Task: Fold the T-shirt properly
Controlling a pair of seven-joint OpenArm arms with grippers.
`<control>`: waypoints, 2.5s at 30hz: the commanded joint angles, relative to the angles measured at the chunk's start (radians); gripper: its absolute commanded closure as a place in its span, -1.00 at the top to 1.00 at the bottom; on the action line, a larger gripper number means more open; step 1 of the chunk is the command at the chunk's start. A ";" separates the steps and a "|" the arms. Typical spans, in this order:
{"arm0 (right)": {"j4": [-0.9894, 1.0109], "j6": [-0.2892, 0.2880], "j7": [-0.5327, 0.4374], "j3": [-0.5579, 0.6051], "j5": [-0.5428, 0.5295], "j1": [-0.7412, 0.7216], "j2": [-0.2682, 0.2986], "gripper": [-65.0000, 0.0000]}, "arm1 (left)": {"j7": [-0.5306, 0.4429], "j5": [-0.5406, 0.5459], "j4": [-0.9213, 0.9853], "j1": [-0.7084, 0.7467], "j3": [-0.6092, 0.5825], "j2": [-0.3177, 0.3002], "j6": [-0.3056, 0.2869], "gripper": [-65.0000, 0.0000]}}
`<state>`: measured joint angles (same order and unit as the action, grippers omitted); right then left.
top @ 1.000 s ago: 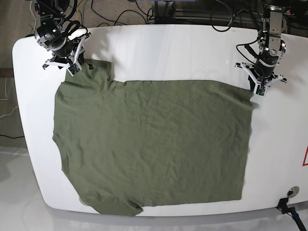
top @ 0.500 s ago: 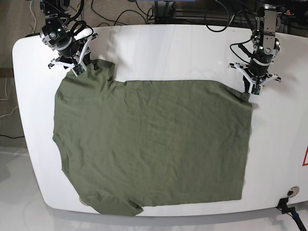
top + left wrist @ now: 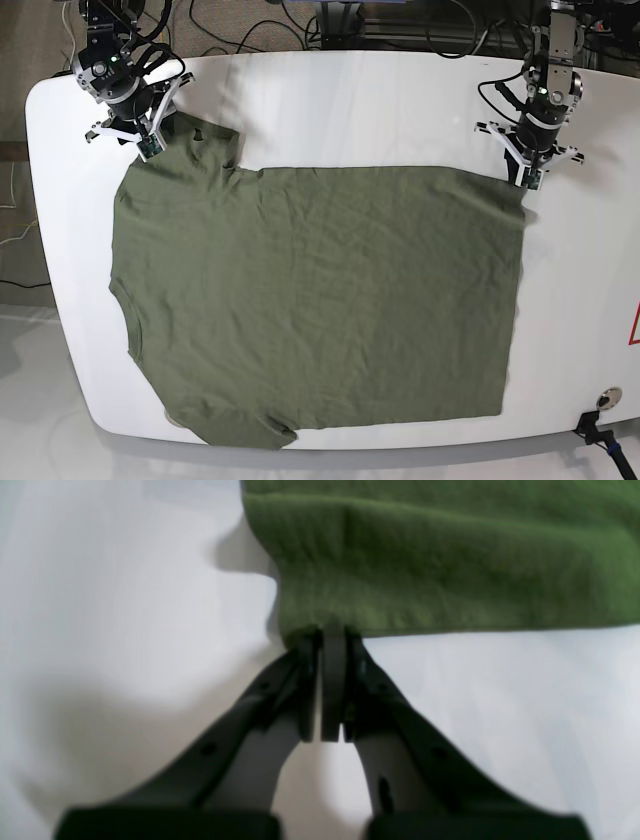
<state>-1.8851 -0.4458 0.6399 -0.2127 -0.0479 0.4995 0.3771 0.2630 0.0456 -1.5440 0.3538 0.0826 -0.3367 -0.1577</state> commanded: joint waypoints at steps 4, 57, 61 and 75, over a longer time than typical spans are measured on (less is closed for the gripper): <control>-0.046 0.005 -0.013 -0.035 -0.007 0.017 0.006 -0.47 | 0.012 -0.003 -0.011 0.006 0.030 -0.009 -0.006 -0.96; 0.255 -0.183 0.528 -0.690 -0.898 -0.123 -0.257 0.52 | 0.293 0.606 -0.157 0.021 0.388 0.055 -0.228 -0.38; 0.313 -0.183 0.528 -0.689 -0.898 -0.124 -0.257 0.52 | 0.321 0.627 -0.157 0.020 0.412 0.055 -0.230 -0.38; 0.313 -0.161 0.547 -0.603 -0.897 -0.173 -0.307 0.52 | 0.321 0.623 -0.157 0.020 0.414 0.057 -0.230 -0.38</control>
<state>-1.5696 -0.6289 1.1572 -0.8139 -0.9840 0.3244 0.0635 0.6056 0.6529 -1.6859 0.3790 0.4885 -0.2665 -0.3824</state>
